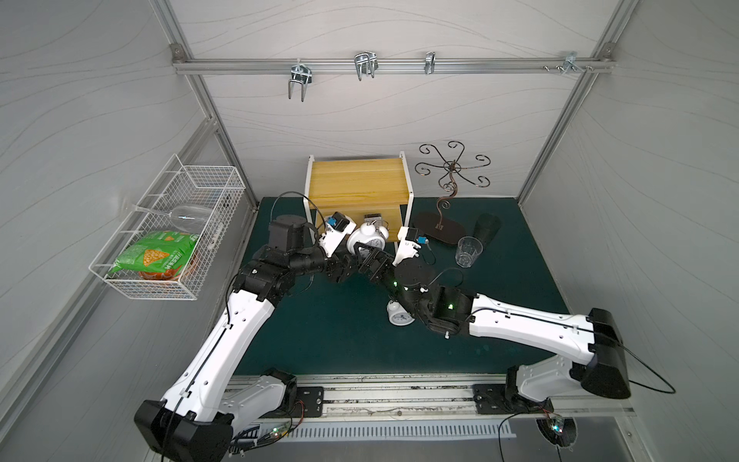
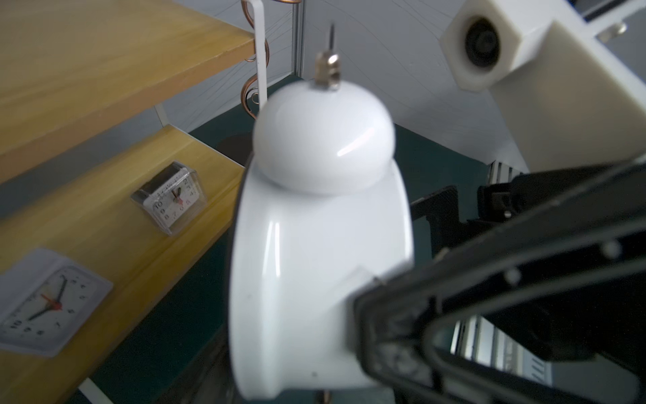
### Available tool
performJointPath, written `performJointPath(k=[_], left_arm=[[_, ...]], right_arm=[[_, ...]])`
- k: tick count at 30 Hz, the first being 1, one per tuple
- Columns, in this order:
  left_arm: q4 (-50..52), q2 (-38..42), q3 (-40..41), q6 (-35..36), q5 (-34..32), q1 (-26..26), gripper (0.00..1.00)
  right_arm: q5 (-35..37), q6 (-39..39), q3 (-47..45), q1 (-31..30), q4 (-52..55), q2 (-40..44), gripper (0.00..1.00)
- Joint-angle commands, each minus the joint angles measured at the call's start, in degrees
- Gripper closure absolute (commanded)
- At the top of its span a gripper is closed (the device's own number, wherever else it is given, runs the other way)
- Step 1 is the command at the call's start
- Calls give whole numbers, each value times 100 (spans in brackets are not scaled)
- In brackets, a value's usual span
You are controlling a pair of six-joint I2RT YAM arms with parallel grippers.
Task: Place the alarm clocks on the shelf by style
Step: Place the alarm on the shelf.
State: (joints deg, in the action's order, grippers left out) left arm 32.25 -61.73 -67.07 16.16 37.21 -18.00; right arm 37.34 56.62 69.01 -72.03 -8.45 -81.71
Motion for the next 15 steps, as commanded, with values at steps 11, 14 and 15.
performJointPath(k=[11, 14, 15], left_arm=[[545, 321, 182, 434, -396, 31, 24], [620, 393, 264, 475, -425, 141, 25], [653, 407, 273, 484, -425, 189, 25]], right_arm=[[50, -2284, 2639, 367, 2389, -770, 36], [-173, -2412, 3193, 585, 2851, -1066, 36], [-243, -2489, 3283, 638, 2864, -1131, 36]])
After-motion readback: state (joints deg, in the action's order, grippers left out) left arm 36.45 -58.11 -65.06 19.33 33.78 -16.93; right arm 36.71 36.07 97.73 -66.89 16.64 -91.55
